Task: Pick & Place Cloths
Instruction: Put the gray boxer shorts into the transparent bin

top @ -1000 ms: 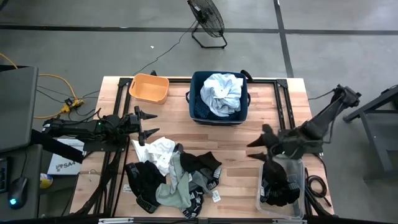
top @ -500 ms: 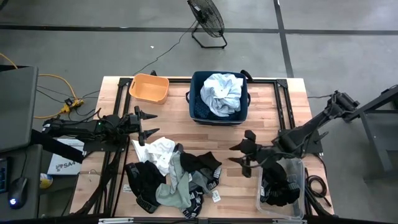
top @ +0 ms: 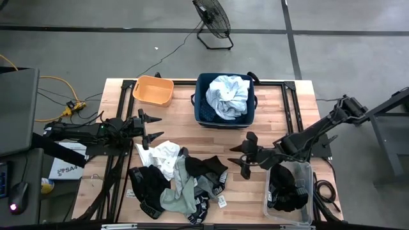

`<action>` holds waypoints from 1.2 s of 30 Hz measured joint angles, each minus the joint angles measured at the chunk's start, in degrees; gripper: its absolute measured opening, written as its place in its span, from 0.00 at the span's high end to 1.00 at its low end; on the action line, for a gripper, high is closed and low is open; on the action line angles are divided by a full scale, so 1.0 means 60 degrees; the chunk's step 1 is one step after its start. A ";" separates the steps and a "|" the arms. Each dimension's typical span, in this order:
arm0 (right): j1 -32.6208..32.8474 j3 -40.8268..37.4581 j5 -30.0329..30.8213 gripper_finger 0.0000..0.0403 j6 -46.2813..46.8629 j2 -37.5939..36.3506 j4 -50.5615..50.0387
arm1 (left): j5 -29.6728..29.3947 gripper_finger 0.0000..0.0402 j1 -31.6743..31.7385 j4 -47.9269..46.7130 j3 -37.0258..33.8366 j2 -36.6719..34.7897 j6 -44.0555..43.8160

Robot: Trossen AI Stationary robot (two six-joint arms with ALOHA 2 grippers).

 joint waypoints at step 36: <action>0.0706 0.0000 -0.2257 0.59 0.8808 0.3785 0.1708 | 0.0015 0.24 -0.0003 -0.0328 0.0022 0.0000 -0.0575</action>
